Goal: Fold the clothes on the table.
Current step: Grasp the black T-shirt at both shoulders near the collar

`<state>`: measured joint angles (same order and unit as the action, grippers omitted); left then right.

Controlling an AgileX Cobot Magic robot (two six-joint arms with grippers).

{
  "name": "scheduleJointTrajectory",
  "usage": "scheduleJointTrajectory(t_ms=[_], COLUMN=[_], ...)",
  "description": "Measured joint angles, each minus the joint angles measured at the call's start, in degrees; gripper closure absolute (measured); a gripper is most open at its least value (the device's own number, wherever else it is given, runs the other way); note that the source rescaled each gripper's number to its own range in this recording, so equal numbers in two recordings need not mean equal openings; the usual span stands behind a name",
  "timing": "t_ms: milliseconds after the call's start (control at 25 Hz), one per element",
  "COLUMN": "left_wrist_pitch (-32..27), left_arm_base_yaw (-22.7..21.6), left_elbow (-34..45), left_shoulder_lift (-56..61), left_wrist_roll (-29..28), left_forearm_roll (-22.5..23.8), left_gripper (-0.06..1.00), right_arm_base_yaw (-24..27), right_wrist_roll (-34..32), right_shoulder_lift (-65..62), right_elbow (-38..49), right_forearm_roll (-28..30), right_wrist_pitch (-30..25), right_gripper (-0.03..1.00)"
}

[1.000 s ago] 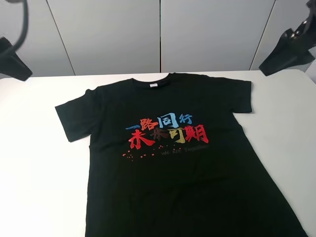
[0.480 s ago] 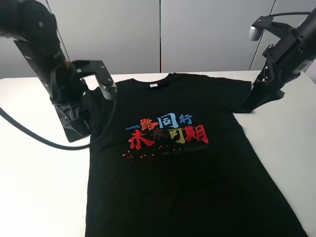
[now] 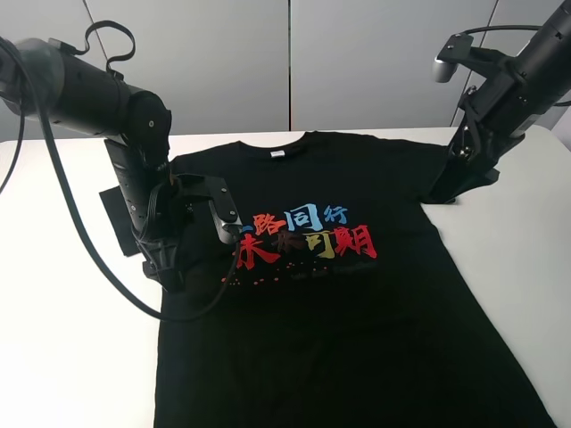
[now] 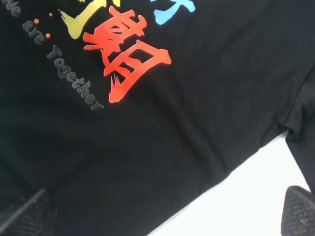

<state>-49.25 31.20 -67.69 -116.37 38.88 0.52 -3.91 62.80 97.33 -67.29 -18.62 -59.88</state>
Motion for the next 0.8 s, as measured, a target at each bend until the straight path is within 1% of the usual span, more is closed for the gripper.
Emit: scheduleJointTrajectory(t_ms=[240,360,800], left_wrist_pitch=[3.2,4.6,5.5], left_arm_base_yaw=[0.0,0.0,0.0], left_elbow=[0.0,0.0,0.6], left_shoulder_lift=[-0.4,-0.4,-1.6], left_wrist_roll=[0.0,0.1,0.3], left_forearm_roll=[0.5,0.9,1.0], left_gripper=[-0.04,-0.04,-0.04], right_arm_base_yaw=[0.0,0.0,0.0], right_wrist_roll=[0.1,0.2,0.2], right_shoulder_lift=[0.0,0.0,0.0], right_elbow=[0.0,0.0,0.0], right_forearm_roll=[0.0,0.0,-0.1], right_wrist_pitch=[0.1,1.0,1.4], right_gripper=[-0.03,-0.03,-0.03])
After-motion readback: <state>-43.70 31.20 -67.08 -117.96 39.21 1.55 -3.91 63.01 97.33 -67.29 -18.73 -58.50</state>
